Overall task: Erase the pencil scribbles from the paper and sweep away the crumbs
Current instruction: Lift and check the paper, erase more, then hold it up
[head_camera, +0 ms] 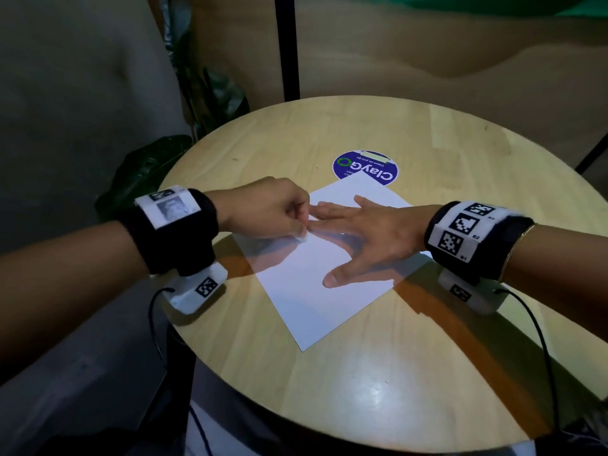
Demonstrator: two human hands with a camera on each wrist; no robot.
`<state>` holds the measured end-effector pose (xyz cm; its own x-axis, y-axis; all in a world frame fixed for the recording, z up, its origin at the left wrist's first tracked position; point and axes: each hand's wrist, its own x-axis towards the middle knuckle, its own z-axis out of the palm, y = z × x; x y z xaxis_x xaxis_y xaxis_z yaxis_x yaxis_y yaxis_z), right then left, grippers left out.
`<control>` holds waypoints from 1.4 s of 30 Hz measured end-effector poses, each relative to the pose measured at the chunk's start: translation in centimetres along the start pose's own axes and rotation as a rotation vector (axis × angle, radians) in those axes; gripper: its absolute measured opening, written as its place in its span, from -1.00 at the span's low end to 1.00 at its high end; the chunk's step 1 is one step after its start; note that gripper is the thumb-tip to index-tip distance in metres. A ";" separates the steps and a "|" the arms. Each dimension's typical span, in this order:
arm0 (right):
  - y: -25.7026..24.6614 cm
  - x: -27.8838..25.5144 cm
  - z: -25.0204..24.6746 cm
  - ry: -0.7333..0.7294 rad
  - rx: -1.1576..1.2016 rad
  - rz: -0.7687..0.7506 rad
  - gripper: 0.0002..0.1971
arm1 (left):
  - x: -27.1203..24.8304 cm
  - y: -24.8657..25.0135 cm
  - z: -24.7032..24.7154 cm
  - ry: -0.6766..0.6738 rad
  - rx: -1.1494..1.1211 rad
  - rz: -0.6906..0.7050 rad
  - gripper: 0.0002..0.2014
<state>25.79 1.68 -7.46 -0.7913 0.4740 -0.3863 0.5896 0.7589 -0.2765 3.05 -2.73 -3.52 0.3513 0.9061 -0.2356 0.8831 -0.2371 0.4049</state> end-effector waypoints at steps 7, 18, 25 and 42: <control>-0.3 0.1 0.1 -0.003 0.021 -0.001 0.05 | -0.1 0.7 0.3 -0.165 0.025 0.145 -0.94; -0.8 -0.5 -0.2 -0.012 0.048 0.055 -0.05 | 0.5 1.3 0.6 -0.041 0.120 0.223 -0.97; -0.2 0.3 0.3 -0.013 0.036 0.033 0.21 | -1.8 1.6 -0.4 -0.415 0.131 0.179 -0.85; -0.2 0.2 0.1 -0.025 0.040 0.030 0.22 | -2.6 1.5 0.8 -0.232 -0.078 0.029 -0.82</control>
<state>25.49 1.57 -7.59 -0.7693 0.4842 -0.4168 0.6191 0.7262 -0.2990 3.74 -5.73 -3.00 0.4460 0.7926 -0.4158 0.8481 -0.2258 0.4793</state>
